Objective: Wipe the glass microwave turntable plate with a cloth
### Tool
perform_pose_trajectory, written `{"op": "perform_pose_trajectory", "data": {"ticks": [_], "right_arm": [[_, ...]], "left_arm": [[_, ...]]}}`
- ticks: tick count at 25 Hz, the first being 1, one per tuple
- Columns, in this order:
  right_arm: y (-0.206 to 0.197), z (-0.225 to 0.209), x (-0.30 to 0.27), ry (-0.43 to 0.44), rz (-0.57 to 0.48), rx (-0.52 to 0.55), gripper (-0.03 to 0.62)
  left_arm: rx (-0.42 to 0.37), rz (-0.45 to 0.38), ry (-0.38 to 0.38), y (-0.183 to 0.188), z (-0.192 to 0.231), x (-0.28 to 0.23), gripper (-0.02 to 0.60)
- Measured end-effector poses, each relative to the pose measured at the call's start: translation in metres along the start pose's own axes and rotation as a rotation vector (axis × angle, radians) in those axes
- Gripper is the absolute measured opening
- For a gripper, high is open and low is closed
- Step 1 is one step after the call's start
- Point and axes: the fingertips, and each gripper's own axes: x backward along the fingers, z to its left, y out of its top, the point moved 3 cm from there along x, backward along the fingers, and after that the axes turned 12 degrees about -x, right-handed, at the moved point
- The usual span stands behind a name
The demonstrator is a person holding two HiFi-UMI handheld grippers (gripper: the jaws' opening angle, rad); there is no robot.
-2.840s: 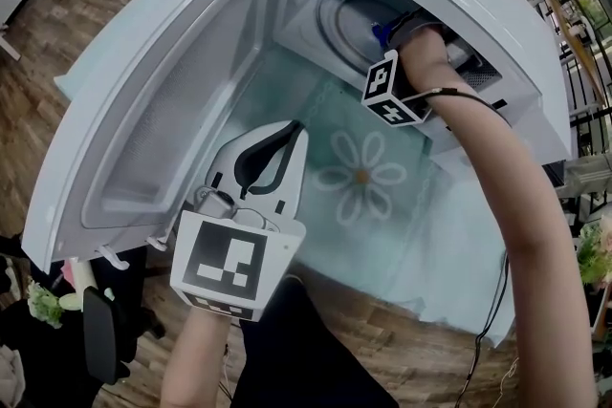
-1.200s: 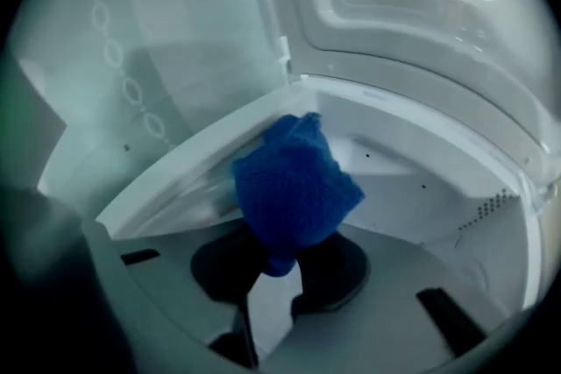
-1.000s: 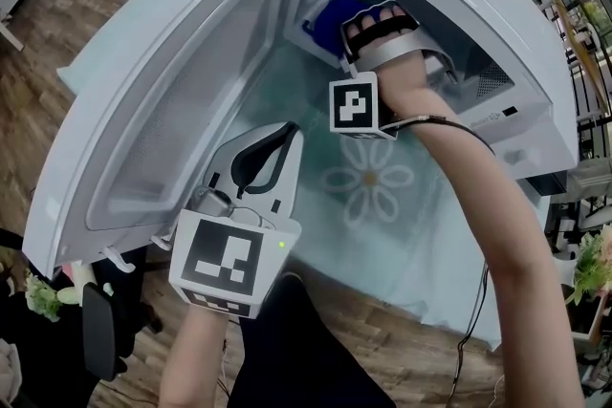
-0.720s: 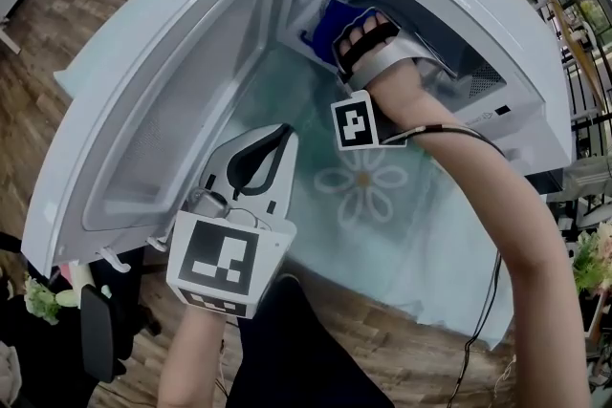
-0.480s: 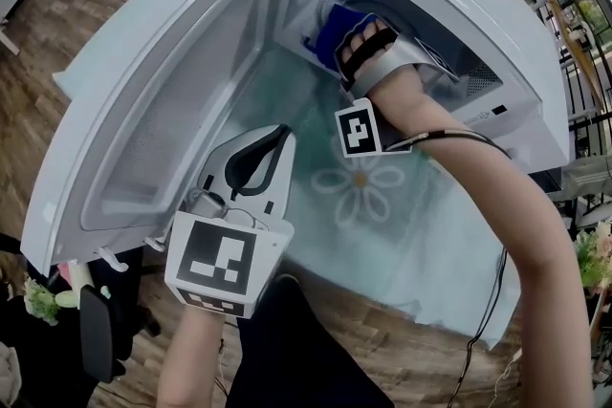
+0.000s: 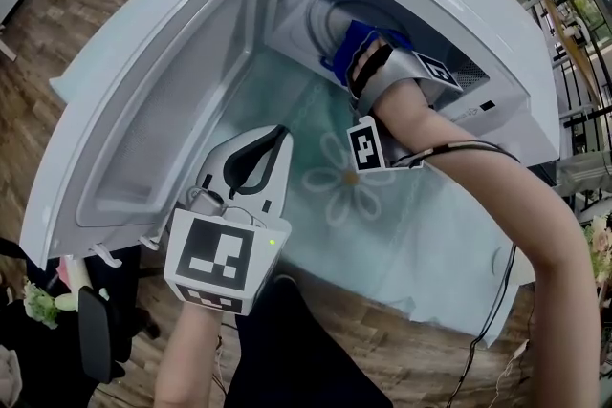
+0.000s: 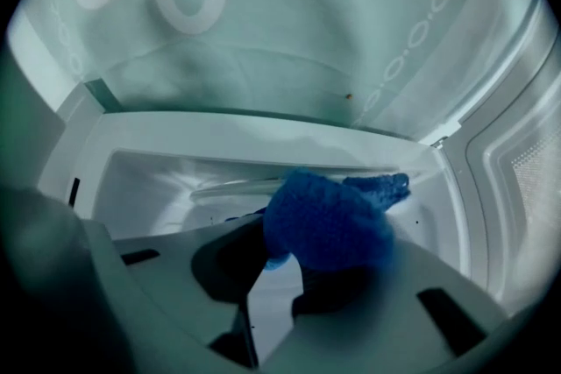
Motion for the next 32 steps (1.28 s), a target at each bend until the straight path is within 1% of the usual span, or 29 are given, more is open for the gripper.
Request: {"op": "perform_pose_trajectory", "data": {"ticks": [6,10,13,17,19,21,25,27,32], "right_arm": [[-0.005,0.024,0.003,0.078,0.026,0.049,0.055],[-0.011,0.046,0.004,0.175,0.048,0.065,0.054],[-0.01,0.062,0.003,0.25,0.054,0.045,0.054],[-0.013,0.07,0.007,0.335,0.074,0.082,0.052],[-0.014,0.071,0.009,0.37,0.072,0.082,0.052],[-0.014,0.07,0.009,0.385,0.066,0.053,0.052],[-0.011,0.063,0.016,0.376,0.028,-0.042,0.052],[-0.01,0.057,0.023,0.373,-0.005,-0.106,0.052],[-0.004,0.042,0.048,0.364,-0.109,-0.304,0.052]], "left_arm": [[-0.01,0.0,-0.013,0.001,-0.006,-0.001,0.008],[-0.012,0.004,-0.016,0.0,-0.006,0.0,0.008],[-0.014,0.005,-0.02,0.001,-0.007,-0.001,0.008],[-0.017,0.005,-0.03,0.001,-0.01,-0.003,0.008],[-0.019,0.008,-0.035,0.001,-0.011,-0.003,0.008],[-0.018,0.012,-0.035,0.0,-0.009,-0.002,0.008],[-0.002,0.019,-0.028,0.001,-0.007,0.005,0.008],[0.009,0.022,-0.024,0.003,-0.006,0.009,0.008],[0.011,0.034,-0.024,0.011,-0.01,0.02,0.008]]}}
